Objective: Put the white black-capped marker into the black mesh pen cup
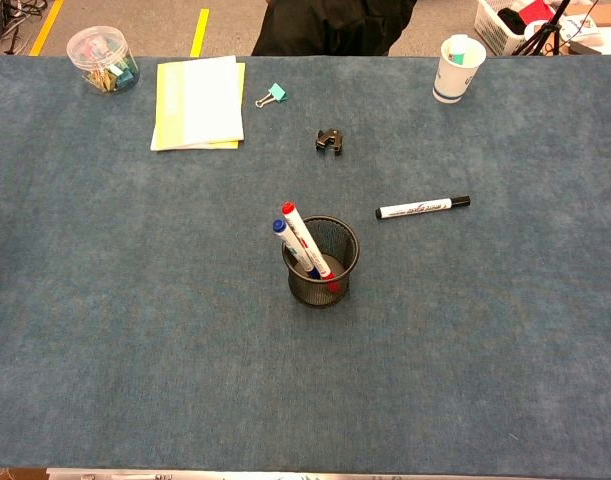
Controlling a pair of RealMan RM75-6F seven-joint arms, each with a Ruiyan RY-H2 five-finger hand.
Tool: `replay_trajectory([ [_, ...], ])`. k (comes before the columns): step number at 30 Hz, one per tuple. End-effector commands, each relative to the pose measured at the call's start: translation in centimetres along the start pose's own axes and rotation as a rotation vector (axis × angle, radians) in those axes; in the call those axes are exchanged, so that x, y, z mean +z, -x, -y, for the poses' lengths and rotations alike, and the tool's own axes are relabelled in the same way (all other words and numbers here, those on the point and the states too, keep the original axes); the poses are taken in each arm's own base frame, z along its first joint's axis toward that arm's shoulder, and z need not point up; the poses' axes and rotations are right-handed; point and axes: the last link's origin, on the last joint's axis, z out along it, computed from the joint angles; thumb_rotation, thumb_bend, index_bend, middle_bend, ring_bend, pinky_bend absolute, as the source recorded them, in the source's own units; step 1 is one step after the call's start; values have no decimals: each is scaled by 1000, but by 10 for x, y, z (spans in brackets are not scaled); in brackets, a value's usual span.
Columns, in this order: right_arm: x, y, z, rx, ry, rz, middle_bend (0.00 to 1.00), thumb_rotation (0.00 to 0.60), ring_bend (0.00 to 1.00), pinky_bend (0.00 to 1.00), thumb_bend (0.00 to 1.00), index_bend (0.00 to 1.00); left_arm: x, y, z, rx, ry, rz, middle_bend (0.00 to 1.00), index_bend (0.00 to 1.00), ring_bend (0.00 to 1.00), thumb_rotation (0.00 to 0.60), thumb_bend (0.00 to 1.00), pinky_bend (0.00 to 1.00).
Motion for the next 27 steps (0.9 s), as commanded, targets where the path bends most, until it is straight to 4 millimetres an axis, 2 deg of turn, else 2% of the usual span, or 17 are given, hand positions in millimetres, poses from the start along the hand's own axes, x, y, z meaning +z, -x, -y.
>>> replay_trajectory([
  [1,2,1,6,3,-27,5,241,600,49,16,101,293,1,1,0,-1,2,1,176,182,174,600,150,149],
  [7,17,5,31,30,-132,36,241,600,49,16,105,293,1,1,-1,-4,5,3,176,182,174,600,149,149],
  [10,34,13,53,28,-206,62,243,600,49,16,109,296,1,1,-1,-9,8,2,176,181,174,600,150,149],
  [13,50,22,76,23,-268,84,256,600,50,16,140,345,0,1,-1,-11,10,-1,177,182,174,600,150,149],
  [20,85,65,136,-1,-389,146,276,600,50,16,150,458,-5,-4,1,-13,1,-17,176,181,174,600,149,149],
  [27,100,101,175,-86,-439,195,279,600,50,16,150,462,-10,-8,7,-9,-16,-30,176,182,174,600,150,149],
])
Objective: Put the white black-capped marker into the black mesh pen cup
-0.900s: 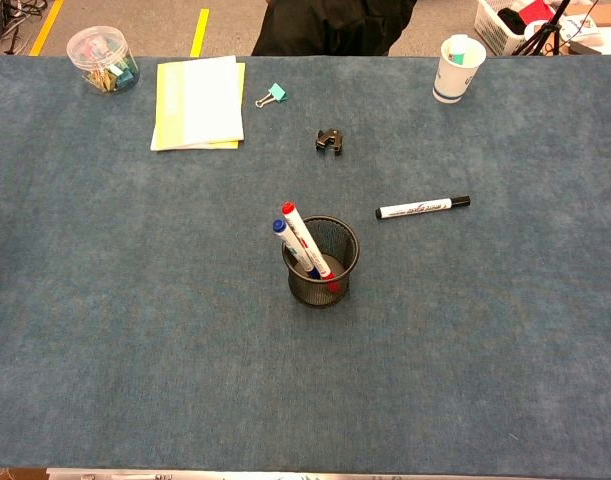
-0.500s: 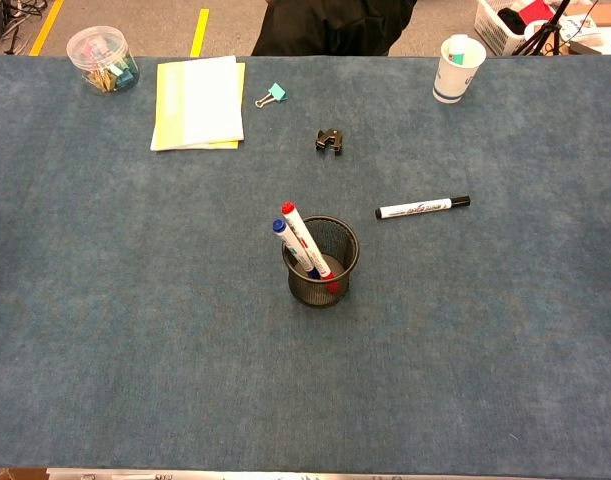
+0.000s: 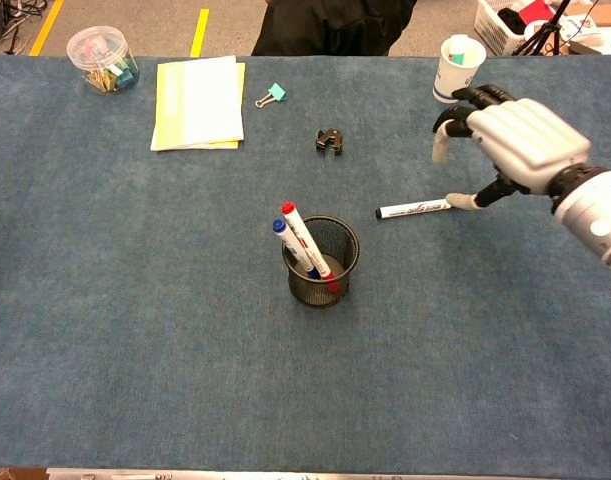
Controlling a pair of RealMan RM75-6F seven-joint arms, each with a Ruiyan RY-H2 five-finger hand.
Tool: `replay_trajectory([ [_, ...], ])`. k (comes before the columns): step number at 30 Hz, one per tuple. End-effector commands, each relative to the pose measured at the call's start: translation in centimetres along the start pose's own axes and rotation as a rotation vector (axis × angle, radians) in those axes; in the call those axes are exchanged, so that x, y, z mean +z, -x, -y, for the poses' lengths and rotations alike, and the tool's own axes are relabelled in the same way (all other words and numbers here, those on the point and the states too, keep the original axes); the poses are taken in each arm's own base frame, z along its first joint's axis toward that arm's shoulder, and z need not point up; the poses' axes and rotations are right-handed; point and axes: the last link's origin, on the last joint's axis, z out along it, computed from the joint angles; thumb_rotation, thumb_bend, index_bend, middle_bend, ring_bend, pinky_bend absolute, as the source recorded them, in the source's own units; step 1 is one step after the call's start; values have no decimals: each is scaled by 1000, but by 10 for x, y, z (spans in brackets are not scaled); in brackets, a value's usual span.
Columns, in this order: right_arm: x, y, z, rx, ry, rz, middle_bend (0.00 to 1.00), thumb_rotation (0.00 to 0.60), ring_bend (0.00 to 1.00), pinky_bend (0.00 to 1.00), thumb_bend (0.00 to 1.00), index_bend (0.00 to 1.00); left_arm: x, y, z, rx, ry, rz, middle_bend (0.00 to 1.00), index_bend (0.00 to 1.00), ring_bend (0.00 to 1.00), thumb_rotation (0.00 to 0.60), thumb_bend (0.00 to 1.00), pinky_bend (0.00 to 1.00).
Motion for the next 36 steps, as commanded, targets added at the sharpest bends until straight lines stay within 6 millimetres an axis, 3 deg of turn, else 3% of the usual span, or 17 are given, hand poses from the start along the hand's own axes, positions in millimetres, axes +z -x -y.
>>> replay_trajectory([
  [1,18,12,11,-44,-11,27,279,600,50,16,150,462,-1,-1,1,1,-5,-1,176,182,174,600,150,149],
  [16,52,50,35,-100,-4,108,279,600,50,16,201,474,-2,1,8,3,-22,2,176,182,174,600,150,149],
  [36,59,60,46,-149,-17,139,288,600,50,16,241,563,-4,-1,12,4,-41,-4,176,181,174,600,150,149],
])
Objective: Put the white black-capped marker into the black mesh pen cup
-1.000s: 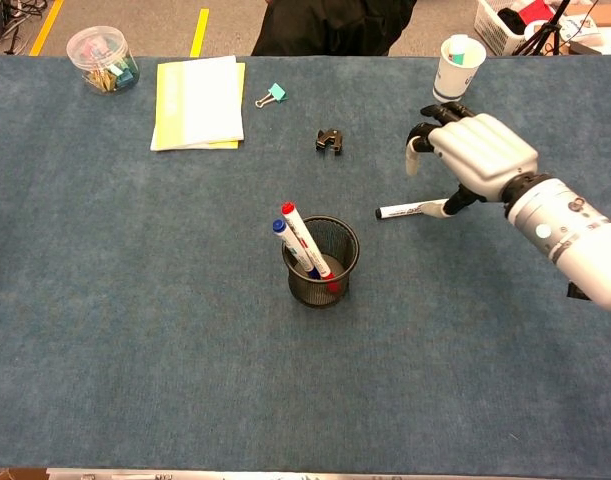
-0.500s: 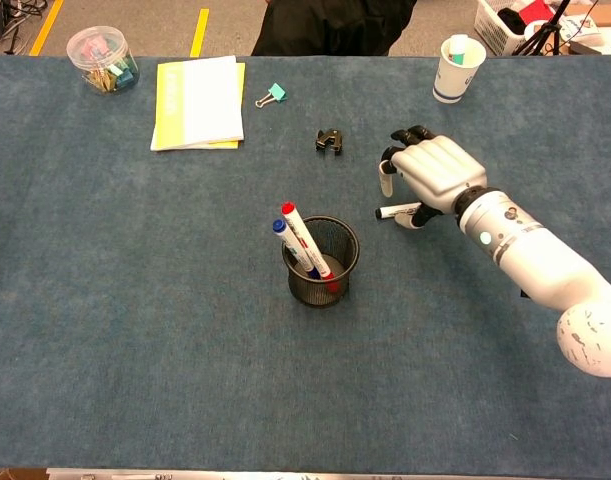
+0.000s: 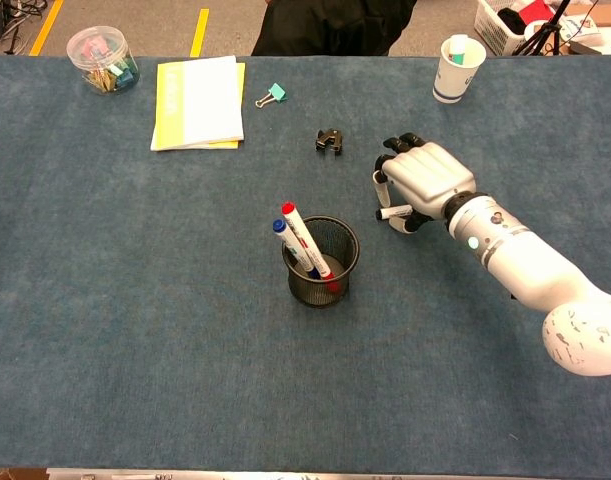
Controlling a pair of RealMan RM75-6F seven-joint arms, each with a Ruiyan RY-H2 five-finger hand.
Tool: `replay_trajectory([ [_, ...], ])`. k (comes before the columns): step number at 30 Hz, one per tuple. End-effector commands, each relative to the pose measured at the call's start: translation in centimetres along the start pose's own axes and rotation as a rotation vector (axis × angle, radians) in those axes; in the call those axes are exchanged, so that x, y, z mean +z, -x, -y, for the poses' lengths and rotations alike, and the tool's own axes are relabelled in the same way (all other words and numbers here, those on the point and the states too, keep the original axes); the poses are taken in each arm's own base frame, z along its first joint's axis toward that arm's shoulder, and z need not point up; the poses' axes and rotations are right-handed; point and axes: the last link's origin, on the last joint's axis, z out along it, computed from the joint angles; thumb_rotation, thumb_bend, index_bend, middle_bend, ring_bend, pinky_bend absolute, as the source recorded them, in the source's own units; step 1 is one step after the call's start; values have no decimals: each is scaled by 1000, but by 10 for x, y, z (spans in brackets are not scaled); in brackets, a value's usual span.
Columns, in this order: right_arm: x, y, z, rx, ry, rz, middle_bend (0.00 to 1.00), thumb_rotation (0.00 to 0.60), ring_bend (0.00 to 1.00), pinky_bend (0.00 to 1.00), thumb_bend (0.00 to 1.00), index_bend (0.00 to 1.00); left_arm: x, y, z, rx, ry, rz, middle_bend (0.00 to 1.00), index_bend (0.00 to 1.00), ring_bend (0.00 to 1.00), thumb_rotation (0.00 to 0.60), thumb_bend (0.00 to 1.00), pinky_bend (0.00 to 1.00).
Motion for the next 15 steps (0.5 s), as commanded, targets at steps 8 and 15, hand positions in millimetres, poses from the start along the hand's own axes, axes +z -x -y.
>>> replay_trajectory([
  [8,-1,2,-3,-34,11,16,290,600,50,16,256,575,0,-1,1,0,-4,-3,176,182,174,600,149,149],
  [15,-5,-5,-4,-12,9,-4,317,600,55,16,298,618,0,-2,3,-1,-8,-9,176,181,174,600,150,149],
])
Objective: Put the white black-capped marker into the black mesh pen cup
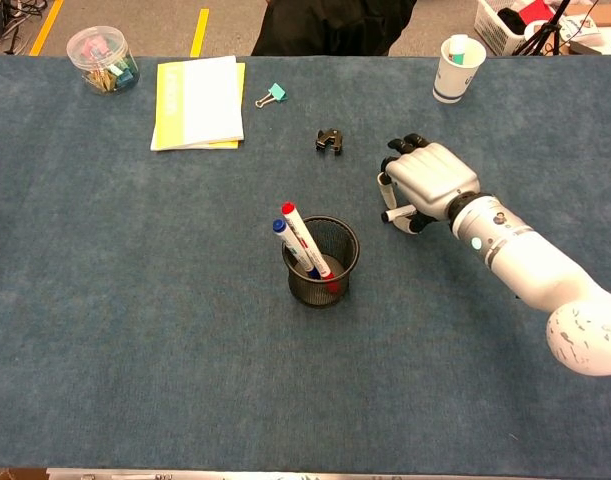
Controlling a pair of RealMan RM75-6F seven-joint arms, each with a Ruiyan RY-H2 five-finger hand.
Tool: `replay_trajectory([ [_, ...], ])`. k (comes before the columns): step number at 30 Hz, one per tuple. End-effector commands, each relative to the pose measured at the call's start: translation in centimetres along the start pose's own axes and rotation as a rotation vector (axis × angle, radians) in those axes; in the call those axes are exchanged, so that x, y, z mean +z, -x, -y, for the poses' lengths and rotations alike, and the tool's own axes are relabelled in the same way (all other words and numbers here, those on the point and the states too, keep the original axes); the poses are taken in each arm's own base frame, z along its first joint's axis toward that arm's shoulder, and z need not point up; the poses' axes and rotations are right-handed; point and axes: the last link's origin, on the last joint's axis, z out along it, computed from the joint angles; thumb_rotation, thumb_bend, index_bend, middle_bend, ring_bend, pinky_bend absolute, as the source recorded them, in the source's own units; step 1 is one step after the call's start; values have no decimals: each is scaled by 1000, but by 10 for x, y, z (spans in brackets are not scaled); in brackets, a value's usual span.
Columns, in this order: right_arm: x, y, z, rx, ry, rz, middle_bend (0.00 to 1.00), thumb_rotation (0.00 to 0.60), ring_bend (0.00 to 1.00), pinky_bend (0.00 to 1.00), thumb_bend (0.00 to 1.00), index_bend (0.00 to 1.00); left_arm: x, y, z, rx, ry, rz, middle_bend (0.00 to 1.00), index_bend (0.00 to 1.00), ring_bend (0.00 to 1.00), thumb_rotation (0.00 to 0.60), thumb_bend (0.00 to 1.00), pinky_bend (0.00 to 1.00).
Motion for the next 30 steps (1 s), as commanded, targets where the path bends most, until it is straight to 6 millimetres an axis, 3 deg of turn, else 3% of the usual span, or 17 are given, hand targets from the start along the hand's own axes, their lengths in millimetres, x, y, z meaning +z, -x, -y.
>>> replay_trajectory([
  [1,-4,-5,-2,18,-2,-18,319,600,57,16,298,620,0,-1,1,1,-2,-2,176,181,174,600,150,149],
  [7,-17,-23,-12,107,-3,-73,323,600,59,16,299,620,-1,-1,2,2,-5,-1,176,182,174,600,150,149],
  [14,-48,-68,-17,330,-78,-179,335,600,70,16,298,633,1,-1,-3,6,9,0,176,182,174,600,150,149],
  [20,-71,-100,-2,583,-217,-223,340,600,74,15,298,638,1,-3,-6,9,13,-3,176,182,174,600,150,149],
  [30,-79,-107,32,898,-419,-127,344,600,75,16,298,638,-3,-7,-4,11,5,-11,176,181,174,600,150,149],
])
